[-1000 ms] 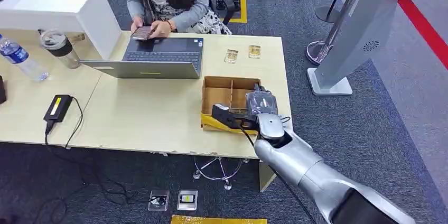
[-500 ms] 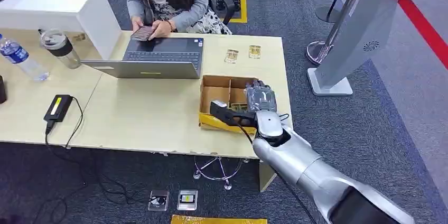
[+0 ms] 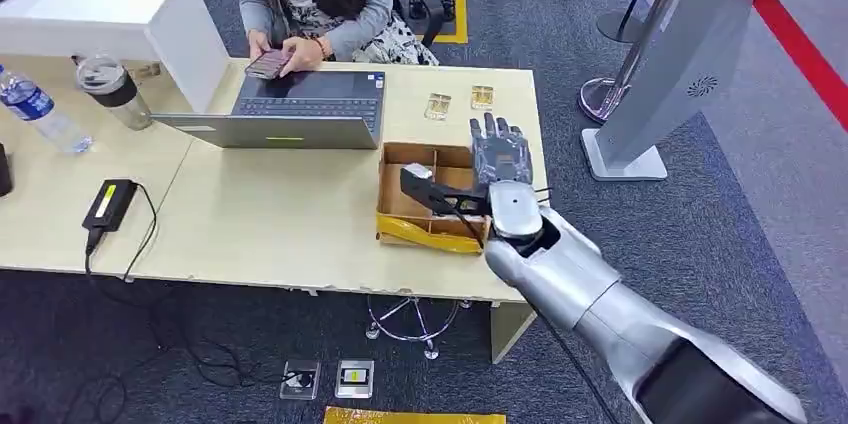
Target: Pass the card to the sensor for recognition and then transmit it.
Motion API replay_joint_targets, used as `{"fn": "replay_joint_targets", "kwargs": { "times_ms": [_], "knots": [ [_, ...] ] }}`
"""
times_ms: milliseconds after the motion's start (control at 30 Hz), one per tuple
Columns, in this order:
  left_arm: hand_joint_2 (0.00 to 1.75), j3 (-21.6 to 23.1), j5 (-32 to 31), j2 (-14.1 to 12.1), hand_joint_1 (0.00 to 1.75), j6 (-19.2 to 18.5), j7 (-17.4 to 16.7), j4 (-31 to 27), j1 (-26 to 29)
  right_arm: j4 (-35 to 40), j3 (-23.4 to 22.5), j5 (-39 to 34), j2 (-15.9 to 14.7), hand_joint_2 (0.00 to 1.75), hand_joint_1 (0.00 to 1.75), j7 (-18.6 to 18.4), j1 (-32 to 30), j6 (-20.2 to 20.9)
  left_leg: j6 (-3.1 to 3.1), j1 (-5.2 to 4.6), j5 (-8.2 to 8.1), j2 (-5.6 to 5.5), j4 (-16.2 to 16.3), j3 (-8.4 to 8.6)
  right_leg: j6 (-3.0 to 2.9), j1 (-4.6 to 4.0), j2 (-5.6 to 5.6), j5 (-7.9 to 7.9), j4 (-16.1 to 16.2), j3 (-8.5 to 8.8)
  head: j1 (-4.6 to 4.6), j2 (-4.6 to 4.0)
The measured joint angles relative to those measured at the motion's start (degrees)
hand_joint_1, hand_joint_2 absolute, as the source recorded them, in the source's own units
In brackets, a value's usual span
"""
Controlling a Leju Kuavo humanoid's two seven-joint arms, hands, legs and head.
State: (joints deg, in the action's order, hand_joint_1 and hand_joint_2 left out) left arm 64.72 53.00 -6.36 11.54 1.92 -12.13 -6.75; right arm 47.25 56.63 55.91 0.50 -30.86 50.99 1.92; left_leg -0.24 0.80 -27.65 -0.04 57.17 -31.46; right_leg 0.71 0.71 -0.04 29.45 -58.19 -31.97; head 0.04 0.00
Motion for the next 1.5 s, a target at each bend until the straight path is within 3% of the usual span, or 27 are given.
{"fn": "replay_joint_targets", "kwargs": {
  "times_ms": [500,1067,1500],
  "knots": [
    [0.0,0.0,-0.24,0.0,0.0,-0.13,0.63,0.0,0.02,12.06,-0.04,-0.22,-3.71,1.75,0.0,-2.14,-1.8,6.87,0.0,0.0,0.0,0.0,0.0,0.01,0.0,0.0,0.01,0.0,0.0,0.0,0.0,0.0],
    [0.0,0.0,-0.37,-0.02,0.0,-0.04,0.72,0.0,0.02,24.66,0.04,-2.1,-7.26,1.75,0.0,-3.06,-6.14,7.24,0.0,0.0,0.0,0.01,0.0,0.02,0.0,0.0,0.01,0.0,0.01,0.0,0.0,0.0],
    [0.0,0.0,-0.7,0.0,0.0,0.61,0.63,0.0,0.0,24.3,1.22,-6.84,-7.5,1.75,0.0,-1.62,-9.46,4.7,0.0,0.0,0.0,0.0,-0.01,-0.01,0.0,0.0,-0.01,0.0,0.0,0.01,0.0,0.0]
  ]
}}
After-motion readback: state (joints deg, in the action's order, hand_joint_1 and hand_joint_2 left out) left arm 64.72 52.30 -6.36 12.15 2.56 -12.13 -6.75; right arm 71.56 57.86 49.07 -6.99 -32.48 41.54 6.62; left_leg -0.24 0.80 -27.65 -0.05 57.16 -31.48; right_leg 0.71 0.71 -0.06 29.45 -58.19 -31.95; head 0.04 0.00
